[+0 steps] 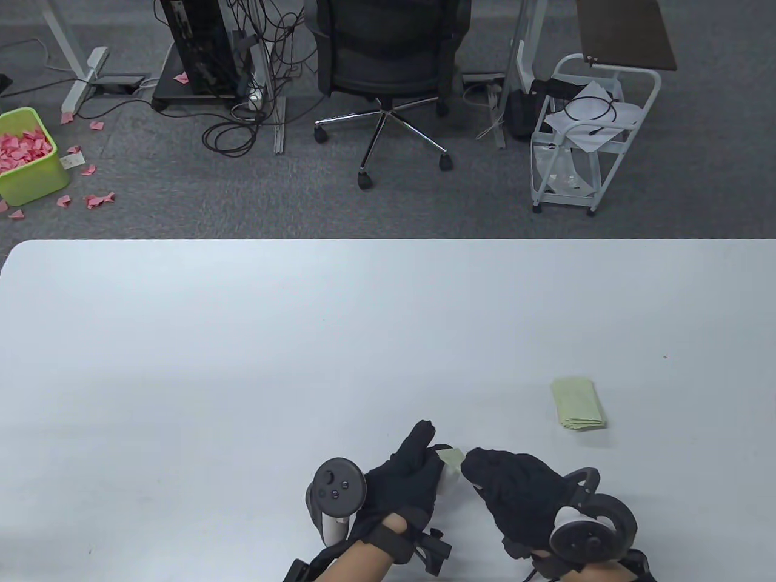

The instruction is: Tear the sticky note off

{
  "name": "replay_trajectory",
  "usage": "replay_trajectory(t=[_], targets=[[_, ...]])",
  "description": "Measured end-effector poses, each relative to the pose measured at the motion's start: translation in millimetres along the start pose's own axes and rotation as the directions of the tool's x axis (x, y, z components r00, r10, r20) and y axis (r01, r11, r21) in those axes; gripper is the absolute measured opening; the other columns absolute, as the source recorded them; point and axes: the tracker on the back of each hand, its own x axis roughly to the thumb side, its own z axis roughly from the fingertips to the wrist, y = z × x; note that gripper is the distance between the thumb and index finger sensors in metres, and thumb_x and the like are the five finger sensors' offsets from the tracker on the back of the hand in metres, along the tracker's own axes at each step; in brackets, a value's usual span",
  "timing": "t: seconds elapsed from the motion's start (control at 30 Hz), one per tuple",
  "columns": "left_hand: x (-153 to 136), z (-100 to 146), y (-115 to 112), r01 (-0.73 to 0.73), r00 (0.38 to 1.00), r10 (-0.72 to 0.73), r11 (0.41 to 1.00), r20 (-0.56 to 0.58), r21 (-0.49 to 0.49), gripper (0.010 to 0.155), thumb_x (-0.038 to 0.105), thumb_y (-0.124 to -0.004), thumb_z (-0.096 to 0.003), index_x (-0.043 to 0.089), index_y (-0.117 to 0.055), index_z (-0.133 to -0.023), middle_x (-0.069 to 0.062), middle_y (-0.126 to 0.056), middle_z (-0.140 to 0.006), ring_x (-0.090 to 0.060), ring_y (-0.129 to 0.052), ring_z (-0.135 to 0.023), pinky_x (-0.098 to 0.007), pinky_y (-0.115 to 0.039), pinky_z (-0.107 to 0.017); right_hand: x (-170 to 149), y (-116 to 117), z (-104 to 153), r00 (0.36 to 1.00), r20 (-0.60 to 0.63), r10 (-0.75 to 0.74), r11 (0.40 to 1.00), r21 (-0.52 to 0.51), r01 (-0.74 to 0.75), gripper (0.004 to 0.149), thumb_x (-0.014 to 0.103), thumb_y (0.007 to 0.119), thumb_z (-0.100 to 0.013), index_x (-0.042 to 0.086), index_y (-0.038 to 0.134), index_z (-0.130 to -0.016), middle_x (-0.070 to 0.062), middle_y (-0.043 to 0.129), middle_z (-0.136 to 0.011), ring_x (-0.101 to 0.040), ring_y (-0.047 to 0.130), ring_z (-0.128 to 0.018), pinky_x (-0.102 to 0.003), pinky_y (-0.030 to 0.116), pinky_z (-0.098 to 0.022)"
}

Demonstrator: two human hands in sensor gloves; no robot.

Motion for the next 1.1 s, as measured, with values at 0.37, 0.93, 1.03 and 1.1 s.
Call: replay_trajectory(t=[0.37,0.93,1.03,1.1], targets=[[-4.8,-2.0,8.5,0.056,0.998,-0.055,0.998,-0.037,0.026,0.061,0.023,-0.083,-0.0544,-0.007,-0.064,-0.104,-0.012,-0.097,-0.081,-0.022,-0.109,-0.056,-0.044,-0.091,-0.045,-1.6,-16.8,0.6,0.997,0.051,0.056,0.996,-0.074,-0.052,0.034,0.024,0.09,-0.045,0.024,0.085,-0.079,-0.006,0.093,-0.075,-0.026,0.103,-0.057,-0.037,0.087,-0.044],[-18.5,-3.9,29.9,-0.026,0.993,0.033,0.998,-0.111,0.064,0.06,0.023,-0.081,-0.0558,-0.006,-0.063,-0.105,-0.012,-0.095,-0.083,-0.023,-0.107,-0.058,-0.045,-0.09,-0.046,-76.6,-47.6,6.1,0.96,-0.28,0.023,0.996,-0.077,-0.046,0.034,0.018,0.089,-0.044,0.026,0.088,-0.077,-0.004,0.091,-0.08,-0.027,0.101,-0.064,-0.038,0.087,-0.05],[-20.1,-4.8,32.3,-0.045,0.991,0.054,0.996,-0.126,0.071,0.06,0.023,-0.081,-0.0558,-0.006,-0.064,-0.105,-0.012,-0.095,-0.083,-0.023,-0.107,-0.058,-0.045,-0.09,-0.046,-103.6,-57.1,10.2,0.875,-0.483,-0.029,0.997,-0.078,-0.011,0.035,0.017,0.089,-0.044,0.024,0.087,-0.078,-0.006,0.091,-0.081,-0.029,0.101,-0.064,-0.04,0.086,-0.049],[-20.0,-5.4,34.2,-0.057,0.989,0.066,0.995,-0.13,0.077,0.06,0.023,-0.081,-0.0559,-0.006,-0.064,-0.105,-0.012,-0.095,-0.083,-0.023,-0.107,-0.058,-0.045,-0.09,-0.046,-115.3,-62.3,13.6,0.837,-0.547,-0.033,0.996,-0.092,-0.021,0.035,0.017,0.089,-0.044,0.023,0.087,-0.079,-0.007,0.091,-0.081,-0.029,0.1,-0.064,-0.04,0.086,-0.049]])
